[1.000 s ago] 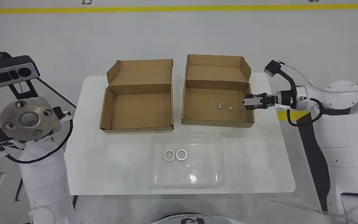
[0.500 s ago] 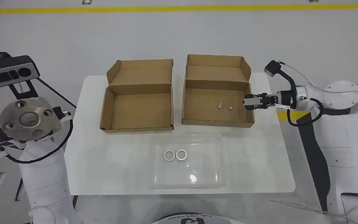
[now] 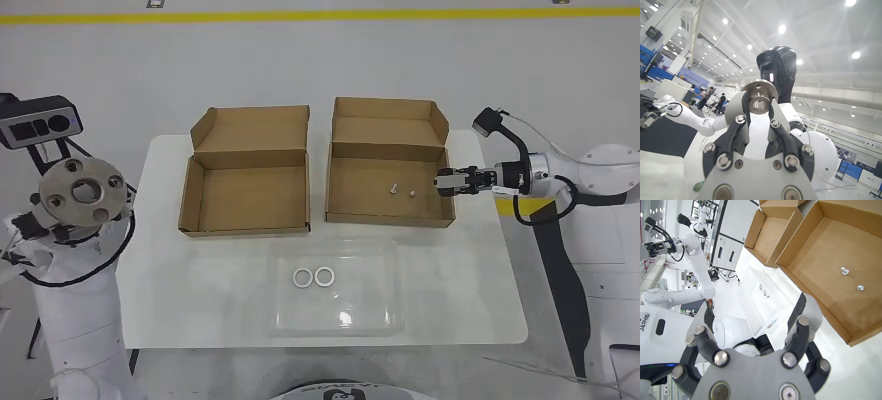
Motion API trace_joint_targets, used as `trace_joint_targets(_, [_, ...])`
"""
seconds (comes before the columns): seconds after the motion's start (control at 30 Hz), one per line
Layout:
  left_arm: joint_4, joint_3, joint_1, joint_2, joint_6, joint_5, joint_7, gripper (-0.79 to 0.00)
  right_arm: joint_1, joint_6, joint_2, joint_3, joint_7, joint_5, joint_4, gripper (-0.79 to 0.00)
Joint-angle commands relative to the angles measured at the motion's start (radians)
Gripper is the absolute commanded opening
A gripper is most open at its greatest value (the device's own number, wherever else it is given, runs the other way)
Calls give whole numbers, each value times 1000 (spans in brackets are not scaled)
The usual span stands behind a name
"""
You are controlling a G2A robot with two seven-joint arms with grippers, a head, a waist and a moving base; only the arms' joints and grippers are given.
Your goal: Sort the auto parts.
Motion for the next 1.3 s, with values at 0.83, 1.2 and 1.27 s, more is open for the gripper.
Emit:
trace_joint_targets(0.83, [161, 237, -174, 46, -73, 797, 112, -785, 0, 0, 0, 0, 0, 0, 0, 0])
trace_joint_targets(1.2, [290, 338, -275, 62, -84, 1046, 171, -785, 0, 0, 0, 0, 0, 0, 0, 0])
trace_joint_targets(1.27, [316, 352, -288, 65, -85, 1092, 181, -785, 0, 0, 0, 0, 0, 0, 0, 0])
